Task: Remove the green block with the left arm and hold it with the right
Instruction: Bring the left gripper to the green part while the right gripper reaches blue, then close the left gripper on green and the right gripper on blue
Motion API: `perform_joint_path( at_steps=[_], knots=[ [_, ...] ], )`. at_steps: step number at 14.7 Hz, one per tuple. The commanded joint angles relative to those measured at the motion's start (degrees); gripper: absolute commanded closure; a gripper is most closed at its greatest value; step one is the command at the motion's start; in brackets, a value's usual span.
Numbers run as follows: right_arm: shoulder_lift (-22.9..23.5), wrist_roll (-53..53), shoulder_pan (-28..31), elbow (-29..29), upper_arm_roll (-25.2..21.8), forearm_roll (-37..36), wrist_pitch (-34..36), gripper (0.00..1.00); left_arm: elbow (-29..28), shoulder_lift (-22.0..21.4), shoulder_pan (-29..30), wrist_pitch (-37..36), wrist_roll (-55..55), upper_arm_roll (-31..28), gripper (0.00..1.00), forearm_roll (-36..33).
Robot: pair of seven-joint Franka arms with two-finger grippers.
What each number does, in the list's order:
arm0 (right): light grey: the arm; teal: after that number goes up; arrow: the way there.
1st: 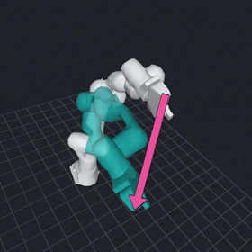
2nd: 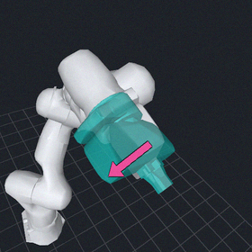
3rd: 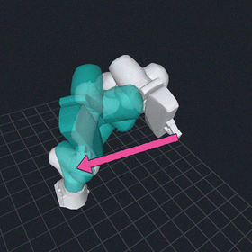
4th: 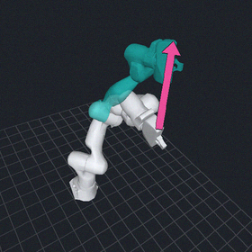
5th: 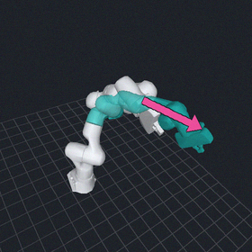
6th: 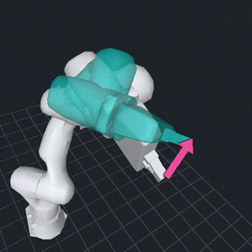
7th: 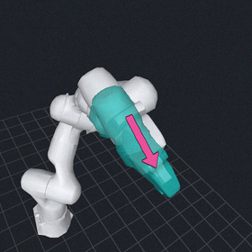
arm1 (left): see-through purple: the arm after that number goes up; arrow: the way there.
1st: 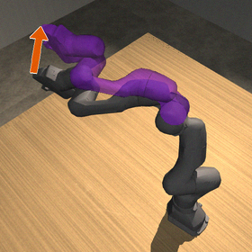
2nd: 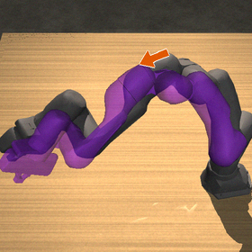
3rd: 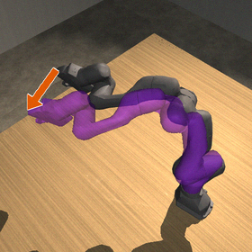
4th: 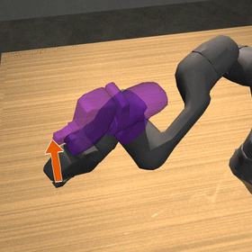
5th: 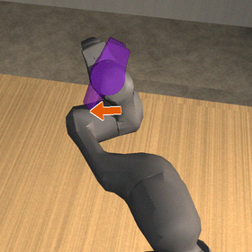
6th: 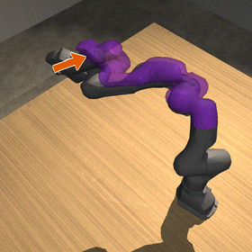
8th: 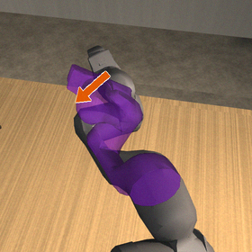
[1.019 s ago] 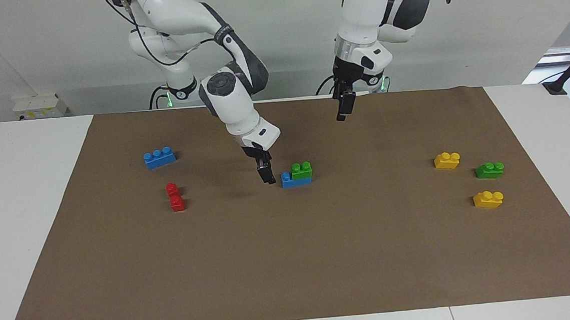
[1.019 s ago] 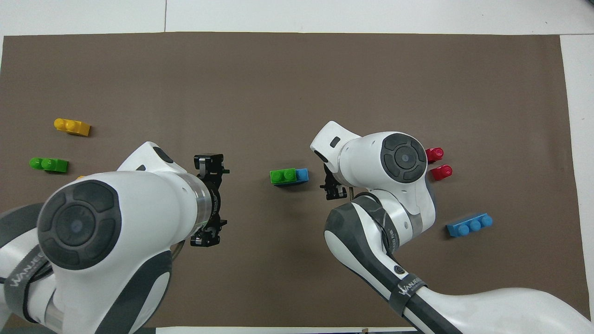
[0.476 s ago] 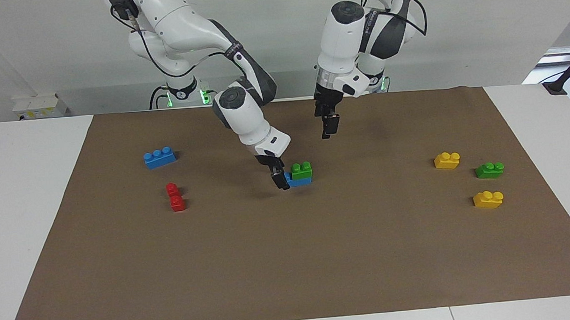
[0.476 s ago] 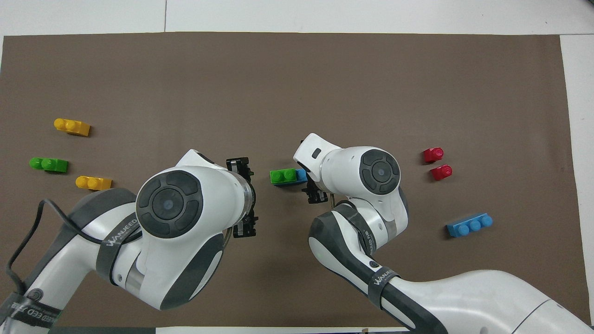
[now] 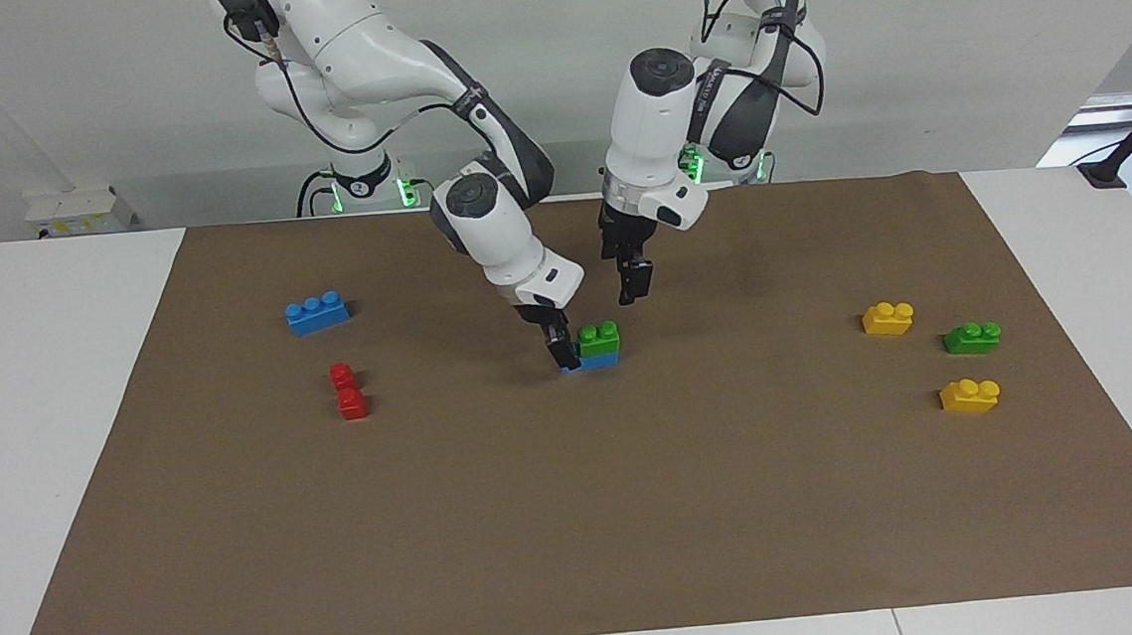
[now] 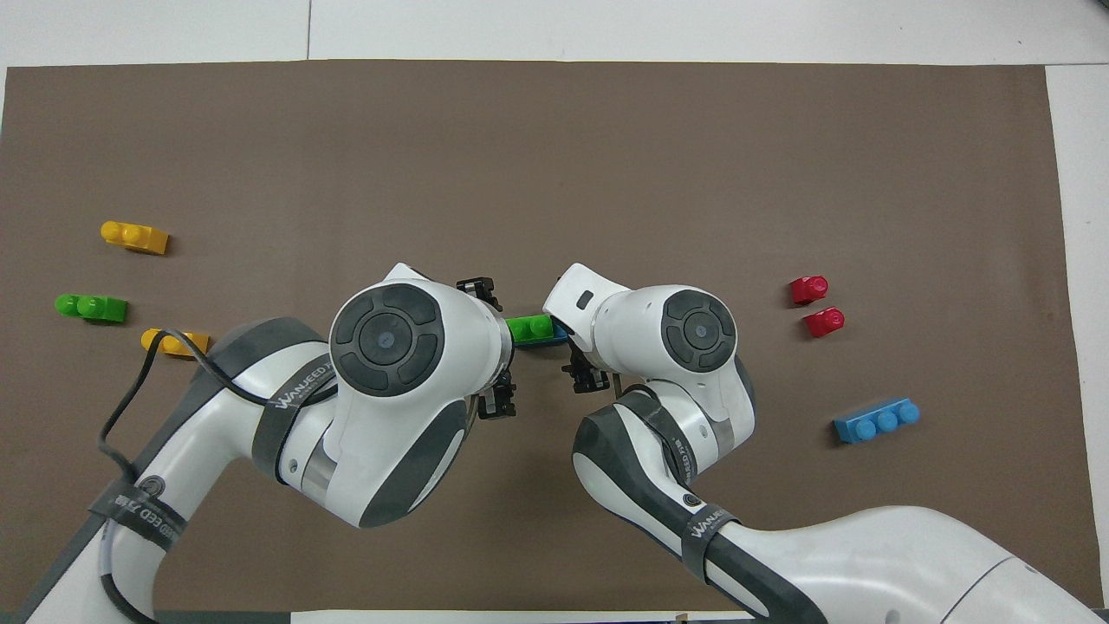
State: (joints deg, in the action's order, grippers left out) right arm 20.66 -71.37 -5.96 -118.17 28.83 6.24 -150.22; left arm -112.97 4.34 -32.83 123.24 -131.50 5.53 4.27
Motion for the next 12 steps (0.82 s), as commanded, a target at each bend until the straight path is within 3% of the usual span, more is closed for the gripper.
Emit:
perform_joint_path(
  at_steps=[1, 12],
  knots=[
    [0.52, -1.41, 0.86, -1.09, 0.79, 0.09, -1.12, 0.00, 2.05, 2.86, -1.18, 0.86, -1.30, -0.87, 0.00, 0.74],
    [2.80, -1.32, 0.86, -1.27, 0.70, 0.09, -3.67, 0.00, 1.61, 6.47, -1.27, 4.64, -4.20, -0.87, 0.00, 0.83]
  ],
)
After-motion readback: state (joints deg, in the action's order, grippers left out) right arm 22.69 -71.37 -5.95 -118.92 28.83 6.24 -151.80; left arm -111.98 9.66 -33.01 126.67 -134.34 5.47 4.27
